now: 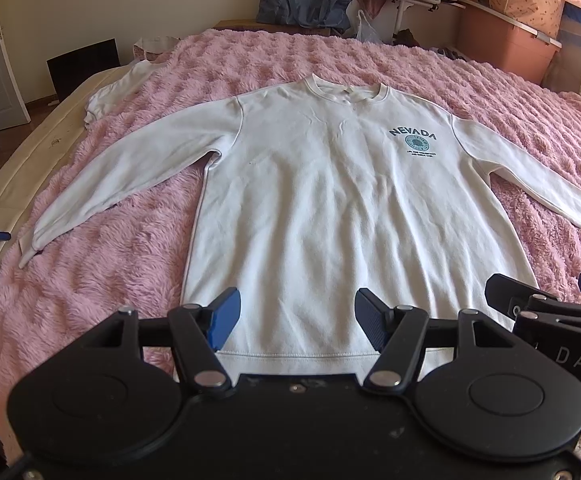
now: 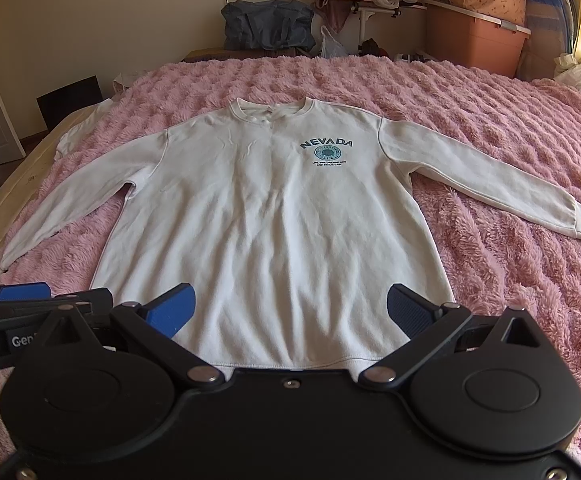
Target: Fold small clothes
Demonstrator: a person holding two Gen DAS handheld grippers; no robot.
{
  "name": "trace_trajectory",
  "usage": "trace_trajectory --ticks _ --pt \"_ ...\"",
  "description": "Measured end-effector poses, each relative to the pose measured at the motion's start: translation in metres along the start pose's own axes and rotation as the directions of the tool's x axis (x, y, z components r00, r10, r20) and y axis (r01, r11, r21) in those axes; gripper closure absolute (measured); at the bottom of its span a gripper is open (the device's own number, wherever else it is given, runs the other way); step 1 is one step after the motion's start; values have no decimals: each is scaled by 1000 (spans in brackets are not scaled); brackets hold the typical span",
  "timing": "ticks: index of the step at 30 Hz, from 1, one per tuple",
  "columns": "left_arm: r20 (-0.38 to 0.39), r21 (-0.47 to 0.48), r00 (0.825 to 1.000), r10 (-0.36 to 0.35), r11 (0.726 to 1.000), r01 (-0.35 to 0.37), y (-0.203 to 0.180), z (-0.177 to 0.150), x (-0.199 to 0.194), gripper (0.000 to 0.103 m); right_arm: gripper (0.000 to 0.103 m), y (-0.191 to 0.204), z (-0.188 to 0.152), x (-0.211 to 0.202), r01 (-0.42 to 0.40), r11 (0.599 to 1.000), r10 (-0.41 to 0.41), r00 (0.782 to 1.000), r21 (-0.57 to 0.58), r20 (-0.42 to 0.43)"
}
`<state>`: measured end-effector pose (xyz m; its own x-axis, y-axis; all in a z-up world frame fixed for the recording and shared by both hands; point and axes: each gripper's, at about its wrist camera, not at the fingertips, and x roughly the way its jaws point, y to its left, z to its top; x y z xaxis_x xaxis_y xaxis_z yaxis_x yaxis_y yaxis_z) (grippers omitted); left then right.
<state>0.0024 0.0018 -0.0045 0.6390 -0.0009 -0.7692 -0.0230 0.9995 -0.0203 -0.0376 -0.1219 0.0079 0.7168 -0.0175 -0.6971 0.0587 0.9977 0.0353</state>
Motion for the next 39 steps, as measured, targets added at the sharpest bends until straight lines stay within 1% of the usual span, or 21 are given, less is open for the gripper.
trace_trajectory --ticks 32,39 --pt "0 4 1000 -4 1000 4 -3 -1 1 36 0 -1 0 0 2 1000 -2 1000 0 0" --pt "-12 2 1000 3 1000 -3 -2 2 4 36 0 -1 0 2 1 1000 -1 1000 -2 -6"
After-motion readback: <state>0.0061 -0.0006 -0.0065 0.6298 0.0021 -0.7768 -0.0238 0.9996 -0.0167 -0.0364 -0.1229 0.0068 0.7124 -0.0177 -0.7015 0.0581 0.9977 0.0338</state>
